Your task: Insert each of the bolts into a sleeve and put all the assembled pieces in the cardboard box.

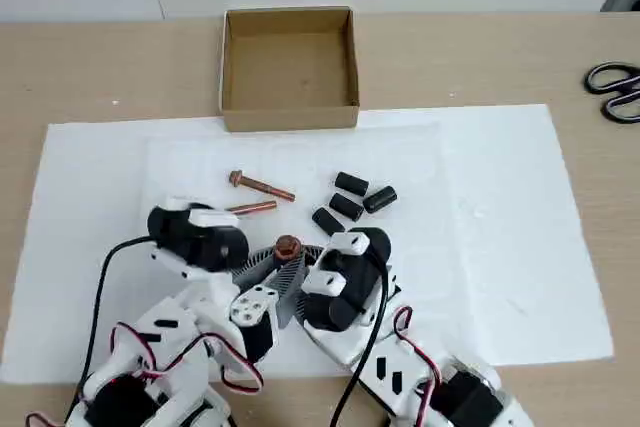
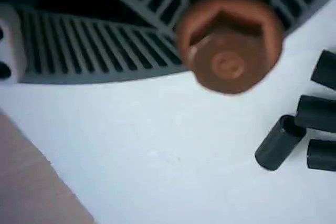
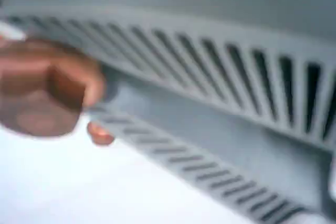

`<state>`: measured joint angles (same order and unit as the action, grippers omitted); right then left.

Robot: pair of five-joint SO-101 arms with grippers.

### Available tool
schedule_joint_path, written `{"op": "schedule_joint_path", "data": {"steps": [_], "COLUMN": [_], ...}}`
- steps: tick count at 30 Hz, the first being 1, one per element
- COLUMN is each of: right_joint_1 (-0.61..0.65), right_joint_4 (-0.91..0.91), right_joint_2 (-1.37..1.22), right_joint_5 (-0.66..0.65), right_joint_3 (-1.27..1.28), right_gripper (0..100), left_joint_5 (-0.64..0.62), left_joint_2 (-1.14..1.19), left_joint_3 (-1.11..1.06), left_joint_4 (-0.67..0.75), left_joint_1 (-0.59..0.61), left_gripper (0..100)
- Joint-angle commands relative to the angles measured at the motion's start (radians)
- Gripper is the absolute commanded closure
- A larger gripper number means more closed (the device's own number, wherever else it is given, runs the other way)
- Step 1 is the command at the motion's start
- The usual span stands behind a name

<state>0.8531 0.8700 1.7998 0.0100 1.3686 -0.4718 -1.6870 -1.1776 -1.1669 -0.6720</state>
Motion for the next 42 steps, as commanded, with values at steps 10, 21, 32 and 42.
{"op": "schedule_joint_path", "data": {"steps": [10,21,32,42], "right_joint_1": [-0.002,-0.002,-0.002,-0.002], "right_joint_4": [-0.010,-0.010,-0.008,-0.002], "right_joint_2": [0.010,0.010,0.008,0.008], "right_joint_5": [0.005,0.005,0.005,0.009], "right_joint_3": [-0.068,-0.068,-0.063,-0.061], "right_gripper": [99.6,99.6,99.6,99.6], "left_joint_5": [0.068,0.068,0.190,0.206], "left_joint_2": [0.002,0.009,0.009,0.009], "left_joint_3": [-0.001,-0.002,-0.001,0.071], "left_joint_4": [-0.018,-0.020,-0.018,-0.017], "left_joint_1": [-0.040,-0.006,0.118,0.169], "left_gripper": [99,82,82,82]}}
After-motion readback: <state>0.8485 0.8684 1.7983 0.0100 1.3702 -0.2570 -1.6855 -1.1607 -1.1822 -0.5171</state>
